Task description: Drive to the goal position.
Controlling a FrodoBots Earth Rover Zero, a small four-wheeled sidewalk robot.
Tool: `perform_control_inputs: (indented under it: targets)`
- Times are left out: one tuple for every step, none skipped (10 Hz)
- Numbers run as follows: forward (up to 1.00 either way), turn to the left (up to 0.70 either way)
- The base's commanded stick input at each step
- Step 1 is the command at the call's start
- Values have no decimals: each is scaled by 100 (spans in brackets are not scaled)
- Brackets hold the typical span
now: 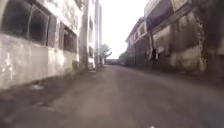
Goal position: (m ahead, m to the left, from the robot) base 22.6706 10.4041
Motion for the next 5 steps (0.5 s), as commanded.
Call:
perform_control_inputs:
  targets:
    - [100, 0]
    - [100, 0]
    - [100, 0]
    - [100, 0]
    - [100, 0]
